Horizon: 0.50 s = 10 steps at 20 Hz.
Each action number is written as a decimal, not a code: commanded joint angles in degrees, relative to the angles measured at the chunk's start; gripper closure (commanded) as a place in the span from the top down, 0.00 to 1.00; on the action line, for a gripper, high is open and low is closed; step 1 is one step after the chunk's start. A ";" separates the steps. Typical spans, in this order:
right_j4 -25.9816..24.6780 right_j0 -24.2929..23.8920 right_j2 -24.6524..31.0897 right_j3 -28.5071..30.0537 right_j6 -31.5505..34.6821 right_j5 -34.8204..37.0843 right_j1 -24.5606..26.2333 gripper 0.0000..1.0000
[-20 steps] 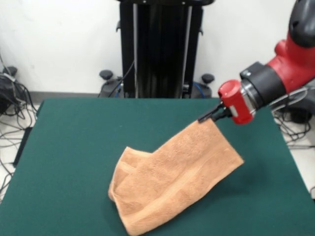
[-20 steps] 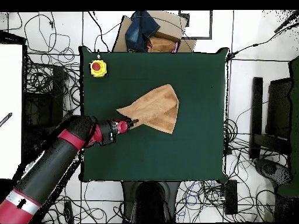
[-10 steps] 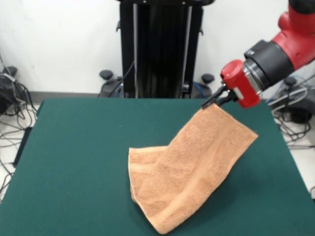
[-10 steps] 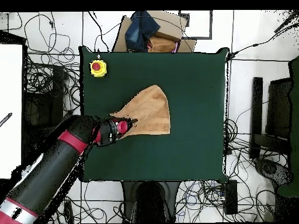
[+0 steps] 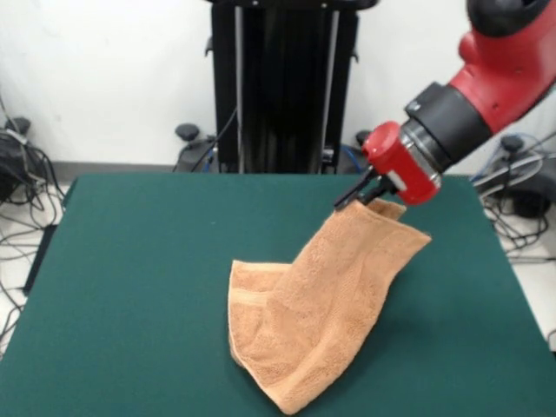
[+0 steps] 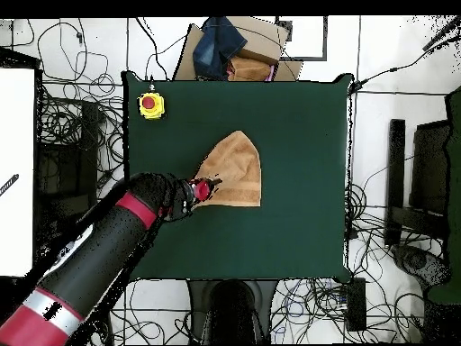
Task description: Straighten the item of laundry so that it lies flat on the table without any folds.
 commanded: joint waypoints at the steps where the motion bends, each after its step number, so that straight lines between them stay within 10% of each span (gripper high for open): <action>1: -0.53 -4.01 14.40 0.28 3.02 -5.17 3.60 0.00; 10: -1.43 -5.05 18.20 2.51 3.09 -7.46 1.21 0.00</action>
